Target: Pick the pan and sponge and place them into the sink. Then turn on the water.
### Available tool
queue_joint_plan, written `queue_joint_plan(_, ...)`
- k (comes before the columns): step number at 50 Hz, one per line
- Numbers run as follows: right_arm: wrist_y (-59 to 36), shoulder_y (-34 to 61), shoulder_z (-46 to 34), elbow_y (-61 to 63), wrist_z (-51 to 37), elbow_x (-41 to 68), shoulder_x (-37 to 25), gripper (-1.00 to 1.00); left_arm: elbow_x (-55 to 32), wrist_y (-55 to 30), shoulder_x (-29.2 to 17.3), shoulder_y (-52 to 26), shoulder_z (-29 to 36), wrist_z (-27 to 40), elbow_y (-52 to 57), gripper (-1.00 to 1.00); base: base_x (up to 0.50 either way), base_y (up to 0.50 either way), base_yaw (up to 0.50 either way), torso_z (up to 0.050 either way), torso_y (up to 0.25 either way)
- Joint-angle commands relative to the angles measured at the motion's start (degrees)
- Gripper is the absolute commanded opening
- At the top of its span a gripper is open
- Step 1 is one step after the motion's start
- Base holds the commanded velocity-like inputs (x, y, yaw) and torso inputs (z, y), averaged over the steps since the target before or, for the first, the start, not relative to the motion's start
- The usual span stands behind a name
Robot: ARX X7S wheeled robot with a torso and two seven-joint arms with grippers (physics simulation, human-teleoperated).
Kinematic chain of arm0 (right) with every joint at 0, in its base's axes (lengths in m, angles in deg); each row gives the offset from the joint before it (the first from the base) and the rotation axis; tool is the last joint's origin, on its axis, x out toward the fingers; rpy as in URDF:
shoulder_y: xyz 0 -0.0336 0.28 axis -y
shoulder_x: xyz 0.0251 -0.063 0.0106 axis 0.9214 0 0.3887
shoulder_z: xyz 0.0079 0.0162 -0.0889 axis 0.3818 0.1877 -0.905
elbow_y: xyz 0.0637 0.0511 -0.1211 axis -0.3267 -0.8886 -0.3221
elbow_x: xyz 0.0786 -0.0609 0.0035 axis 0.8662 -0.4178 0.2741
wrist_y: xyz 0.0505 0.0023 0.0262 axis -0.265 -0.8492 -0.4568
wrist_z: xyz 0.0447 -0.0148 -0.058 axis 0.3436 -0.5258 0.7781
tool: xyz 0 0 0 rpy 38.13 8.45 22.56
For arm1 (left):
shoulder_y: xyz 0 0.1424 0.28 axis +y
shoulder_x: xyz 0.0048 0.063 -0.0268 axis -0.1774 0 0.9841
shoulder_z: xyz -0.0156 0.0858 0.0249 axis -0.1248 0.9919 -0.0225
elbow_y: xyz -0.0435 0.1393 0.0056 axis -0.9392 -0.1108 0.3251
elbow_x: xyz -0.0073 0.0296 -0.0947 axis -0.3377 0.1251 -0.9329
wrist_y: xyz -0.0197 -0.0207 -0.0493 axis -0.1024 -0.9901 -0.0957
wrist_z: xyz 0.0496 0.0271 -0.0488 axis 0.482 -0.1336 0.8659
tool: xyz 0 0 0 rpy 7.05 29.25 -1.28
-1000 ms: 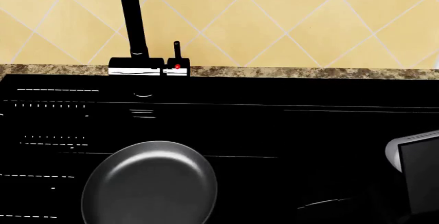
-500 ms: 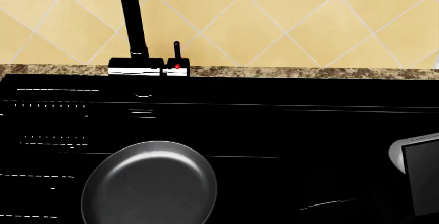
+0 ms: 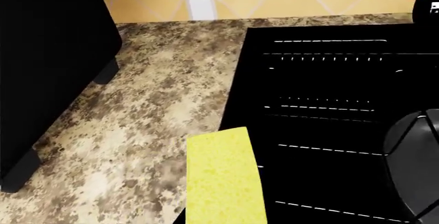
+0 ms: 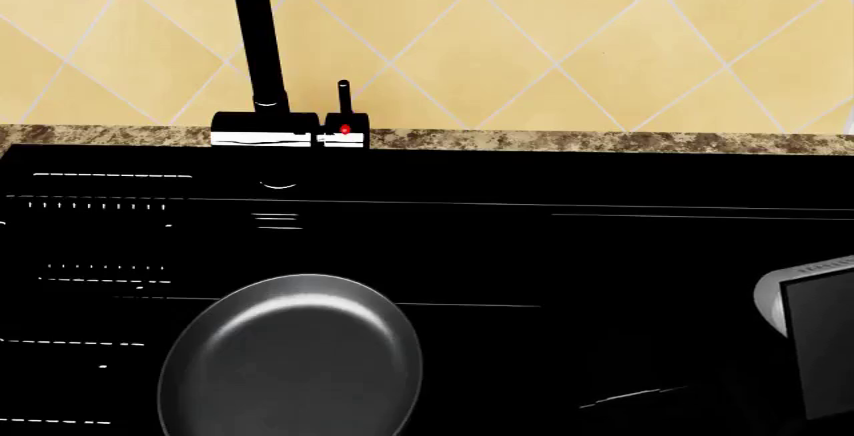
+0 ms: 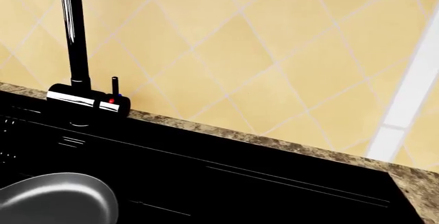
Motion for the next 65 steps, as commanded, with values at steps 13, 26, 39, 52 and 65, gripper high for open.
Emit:
queue_joint_plan(13,2.5,-3.2,3.4,2.4,-0.7,1.3,-2.1,1.0,-6.0,-5.1,7.4,-19.9,22.1,5.1,3.0,-1.0,0.0,0.0,0.0,0.0,0.0)
queue_joint_plan(26,2.3,-3.7,2.7,2.4,-0.1,0.7,-1.5,1.0,-0.7,-2.6,14.6,-29.2,36.8,2.8,-2.3,-1.0,0.0,0.0,0.0,0.0,0.0)
queue_joint_plan(39,1.0,-1.6,1.2,1.7,0.2,0.2,0.4,1.0,7.2,3.2,20.2,-34.2,50.2,-3.3,-9.0,-1.0,0.0,0.0,0.0,0.0,0.0)
queue_joint_plan(52,2.4,-3.2,3.5,2.2,-1.1,2.3,-1.2,1.0,13.6,6.2,22.5,-41.6,60.8,-10.4,-17.6,-1.0,0.0,0.0,0.0,0.0,0.0)
queue_joint_plan(65,-0.7,1.2,3.8,5.5,-3.3,7.0,-3.2,1.0,19.3,11.4,26.7,-45.7,70.7,-18.9,-29.7,-1.0,0.0,0.0,0.0,0.0,0.0)
